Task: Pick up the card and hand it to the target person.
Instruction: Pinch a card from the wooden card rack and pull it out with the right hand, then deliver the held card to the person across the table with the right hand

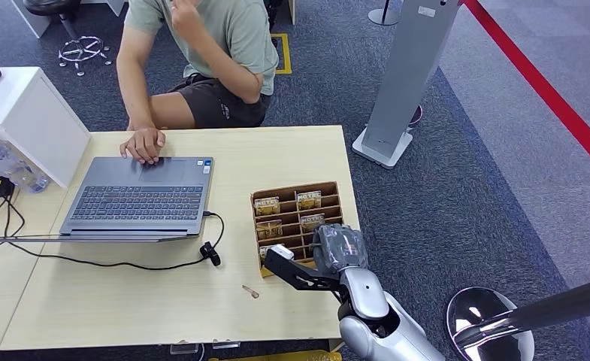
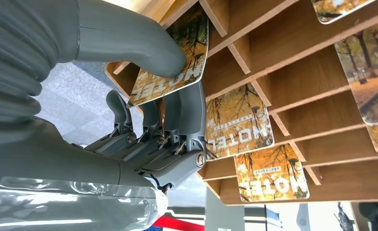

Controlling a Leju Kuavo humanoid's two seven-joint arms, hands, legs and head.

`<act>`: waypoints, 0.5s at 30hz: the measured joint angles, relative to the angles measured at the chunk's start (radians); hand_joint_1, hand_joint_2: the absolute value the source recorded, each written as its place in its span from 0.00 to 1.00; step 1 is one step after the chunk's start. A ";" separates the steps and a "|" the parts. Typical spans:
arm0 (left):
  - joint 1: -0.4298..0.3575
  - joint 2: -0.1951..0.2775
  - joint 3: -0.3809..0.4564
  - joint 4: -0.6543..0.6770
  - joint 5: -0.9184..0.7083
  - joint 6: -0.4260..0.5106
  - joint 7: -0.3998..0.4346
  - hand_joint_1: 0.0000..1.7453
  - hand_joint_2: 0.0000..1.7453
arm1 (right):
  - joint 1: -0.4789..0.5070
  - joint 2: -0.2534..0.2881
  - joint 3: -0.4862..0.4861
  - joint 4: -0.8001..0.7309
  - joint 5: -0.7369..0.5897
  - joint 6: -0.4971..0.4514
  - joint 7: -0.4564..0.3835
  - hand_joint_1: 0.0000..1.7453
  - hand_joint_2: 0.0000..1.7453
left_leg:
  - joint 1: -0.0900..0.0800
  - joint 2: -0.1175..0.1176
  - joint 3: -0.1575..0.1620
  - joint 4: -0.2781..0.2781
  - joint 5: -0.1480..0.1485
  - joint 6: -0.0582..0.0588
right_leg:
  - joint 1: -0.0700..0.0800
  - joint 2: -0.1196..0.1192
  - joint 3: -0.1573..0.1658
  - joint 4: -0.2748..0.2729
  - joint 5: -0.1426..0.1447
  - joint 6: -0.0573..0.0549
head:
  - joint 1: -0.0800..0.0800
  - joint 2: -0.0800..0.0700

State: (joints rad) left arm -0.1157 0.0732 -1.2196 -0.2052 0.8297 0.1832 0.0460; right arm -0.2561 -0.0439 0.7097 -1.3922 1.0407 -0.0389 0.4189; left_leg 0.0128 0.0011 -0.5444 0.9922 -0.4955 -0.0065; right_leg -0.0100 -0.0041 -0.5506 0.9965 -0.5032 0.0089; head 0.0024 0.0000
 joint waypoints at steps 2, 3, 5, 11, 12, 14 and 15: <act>0.000 0.000 0.000 0.000 0.000 -0.002 -0.001 0.00 1.00 | 0.000 0.000 0.000 -0.003 0.000 -0.004 -0.006 0.75 1.00 | 0.000 0.000 0.000 0.000 0.000 0.000 | 0.000 0.000 0.000 0.000 0.000 0.000 | 0.000 0.000; 0.000 0.000 0.000 0.000 0.000 -0.003 -0.002 0.00 1.00 | -0.001 0.000 0.000 -0.007 -0.001 -0.006 -0.011 0.75 1.00 | 0.000 0.000 0.000 0.000 0.000 0.000 | 0.000 0.000 0.000 0.000 0.000 0.000 | 0.000 0.000; 0.000 0.000 0.000 0.000 -0.001 -0.004 -0.005 0.00 1.00 | -0.003 0.000 -0.001 -0.018 -0.005 -0.010 -0.027 0.75 1.00 | 0.000 0.000 0.000 0.000 0.000 0.000 | 0.000 0.000 0.000 0.000 0.000 0.000 | 0.000 0.000; -0.002 0.000 0.000 0.000 -0.012 -0.018 -0.016 0.00 1.00 | -0.066 0.009 -0.002 -0.062 -0.113 -0.040 -0.126 0.75 1.00 | 0.000 0.000 0.000 0.000 0.000 0.000 | 0.000 0.000 0.000 0.001 0.000 0.000 | 0.000 0.000; -0.004 0.000 0.000 0.000 -0.016 -0.020 -0.016 0.00 1.00 | -0.085 0.014 -0.002 -0.064 -0.138 -0.043 -0.145 0.75 1.00 | 0.000 0.000 0.000 0.000 0.001 0.000 | 0.000 0.000 0.000 0.001 0.000 0.000 | 0.000 0.000; -0.009 0.000 0.000 0.000 -0.024 -0.025 -0.015 0.00 1.00 | -0.128 0.027 -0.002 -0.060 -0.210 -0.042 -0.187 0.75 1.00 | 0.000 0.000 0.000 0.000 0.001 0.000 | 0.000 0.000 0.000 0.002 0.000 0.000 | 0.000 0.000; -0.013 0.000 0.000 0.000 -0.029 -0.026 -0.012 0.00 1.00 | -0.151 0.034 -0.002 -0.052 -0.251 -0.040 -0.208 0.75 1.00 | 0.000 0.000 0.000 0.000 0.001 -0.001 | 0.000 0.000 0.000 0.002 0.000 0.000 | 0.000 0.000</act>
State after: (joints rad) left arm -0.1283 0.0732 -1.2200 -0.2052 0.8009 0.1571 0.0335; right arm -0.4075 -0.0097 0.7076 -1.4437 0.7897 -0.0792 0.2104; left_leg 0.0128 0.0011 -0.5445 0.9922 -0.4945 -0.0070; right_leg -0.0100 -0.0040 -0.5508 0.9985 -0.5031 0.0088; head 0.0027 0.0000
